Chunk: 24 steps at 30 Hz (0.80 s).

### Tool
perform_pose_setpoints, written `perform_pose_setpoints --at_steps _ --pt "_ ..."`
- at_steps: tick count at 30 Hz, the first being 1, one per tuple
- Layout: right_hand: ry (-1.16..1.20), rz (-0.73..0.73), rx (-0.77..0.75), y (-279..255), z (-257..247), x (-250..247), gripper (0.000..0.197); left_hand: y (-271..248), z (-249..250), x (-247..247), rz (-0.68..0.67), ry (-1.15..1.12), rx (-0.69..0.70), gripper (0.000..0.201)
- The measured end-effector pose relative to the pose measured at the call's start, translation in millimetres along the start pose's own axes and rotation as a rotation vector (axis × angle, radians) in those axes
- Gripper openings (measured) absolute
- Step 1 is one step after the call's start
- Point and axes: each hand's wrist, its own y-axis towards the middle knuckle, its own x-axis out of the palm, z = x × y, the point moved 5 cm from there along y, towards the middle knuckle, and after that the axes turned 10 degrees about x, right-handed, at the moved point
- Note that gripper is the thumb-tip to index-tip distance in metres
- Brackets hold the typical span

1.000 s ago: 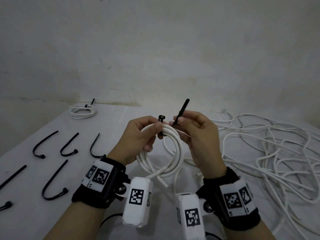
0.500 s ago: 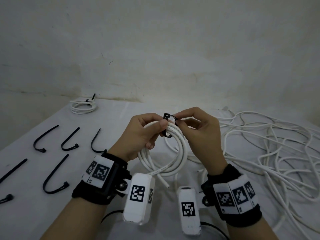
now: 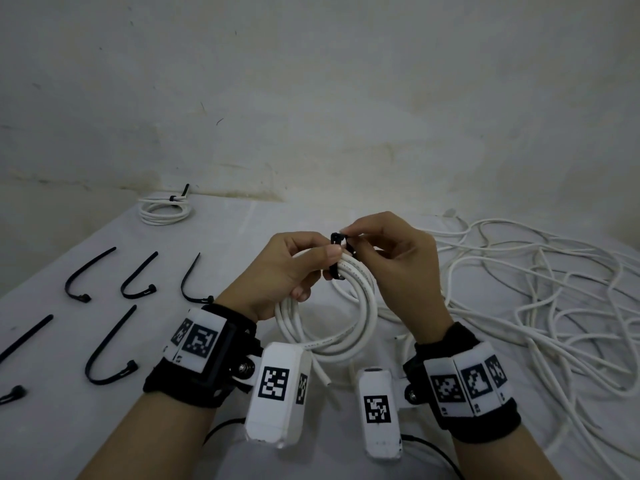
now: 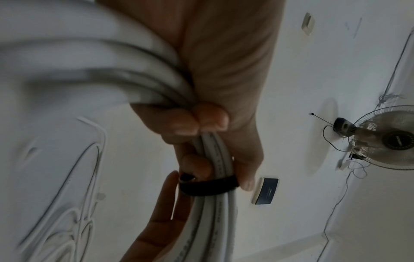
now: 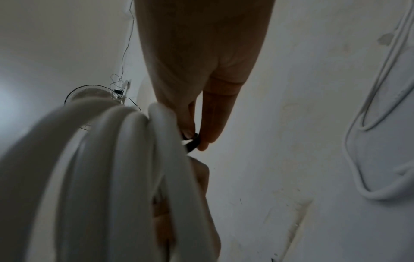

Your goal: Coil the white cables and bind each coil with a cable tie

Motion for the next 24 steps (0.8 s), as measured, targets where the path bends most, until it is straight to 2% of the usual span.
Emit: perform_pose_setpoints --at_steps 6,11,14,16,17,19,20,22,24 --pt "-0.02 -0.029 -0.086 -1 -5 1 0.02 0 -4 0 0.002 0.044 -0.059 0.014" --pt "0.085 -0.045 -0.005 -1 -6 1 0.033 -1 0 -2 0.057 0.061 -0.038 0.014" --pt "0.141 -0.05 0.073 0 -6 3 0.029 1 2 -6 0.13 0.085 0.007 0.024" --pt "0.172 -0.114 0.121 0 -5 7 0.019 2 5 -7 0.178 0.112 0.039 0.019" --pt "0.199 -0.182 0.172 -1 -3 12 0.021 2 6 -9 0.209 0.125 0.054 0.018" --pt "0.197 -0.329 0.24 -5 -1 23 0.038 2 7 -12 0.268 0.12 0.088 0.018" --pt "0.133 -0.35 0.21 -7 -1 26 0.046 2 7 -14 0.288 0.112 0.103 0.016" --pt "0.01 -0.302 0.116 -9 -3 30 0.052 2 7 -16 0.307 0.09 0.115 0.016" --pt "-0.007 -0.215 0.082 -7 -2 29 0.047 3 6 -16 0.302 0.071 0.106 0.03"
